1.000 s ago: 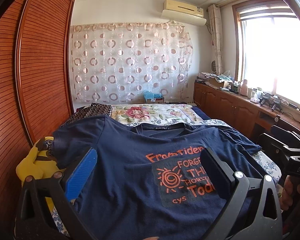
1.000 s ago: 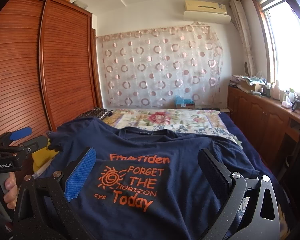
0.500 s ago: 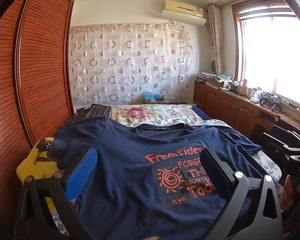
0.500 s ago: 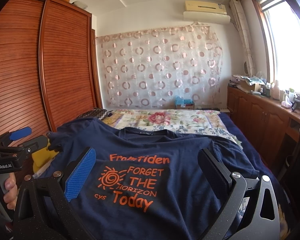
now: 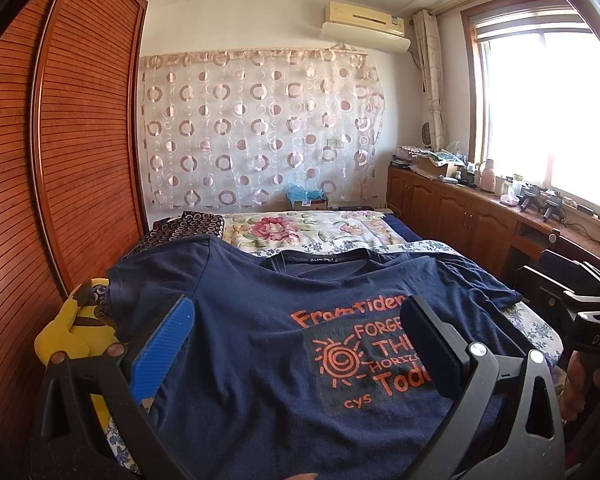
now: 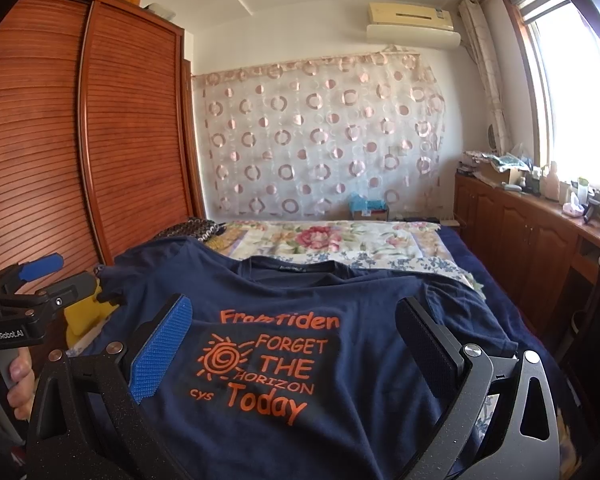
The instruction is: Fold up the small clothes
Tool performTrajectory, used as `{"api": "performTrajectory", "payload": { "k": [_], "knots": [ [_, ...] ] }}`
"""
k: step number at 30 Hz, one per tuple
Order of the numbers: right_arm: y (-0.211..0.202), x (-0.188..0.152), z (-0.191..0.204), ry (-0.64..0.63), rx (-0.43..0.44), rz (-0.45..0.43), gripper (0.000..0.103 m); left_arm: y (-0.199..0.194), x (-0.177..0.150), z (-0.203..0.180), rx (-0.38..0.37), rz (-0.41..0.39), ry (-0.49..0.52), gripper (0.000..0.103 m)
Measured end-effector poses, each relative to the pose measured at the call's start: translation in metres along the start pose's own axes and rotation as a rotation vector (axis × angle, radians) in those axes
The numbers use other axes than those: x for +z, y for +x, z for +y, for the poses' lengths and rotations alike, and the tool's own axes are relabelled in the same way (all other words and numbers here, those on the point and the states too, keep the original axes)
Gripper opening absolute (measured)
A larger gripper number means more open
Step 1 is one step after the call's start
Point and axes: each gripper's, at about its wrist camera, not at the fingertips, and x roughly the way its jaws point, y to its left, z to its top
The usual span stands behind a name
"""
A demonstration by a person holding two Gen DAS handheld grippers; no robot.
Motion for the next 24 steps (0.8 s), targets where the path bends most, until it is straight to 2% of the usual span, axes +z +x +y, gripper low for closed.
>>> {"api": "performTrajectory", "payload": {
  "k": [24],
  "knots": [
    [-0.0001,-0.0021,-0.0003,0.000,0.000,-0.004,0.103,-0.0068,0.0055,-0.0015,0.000,-0.012,0.011,0.103]
  ]
}}
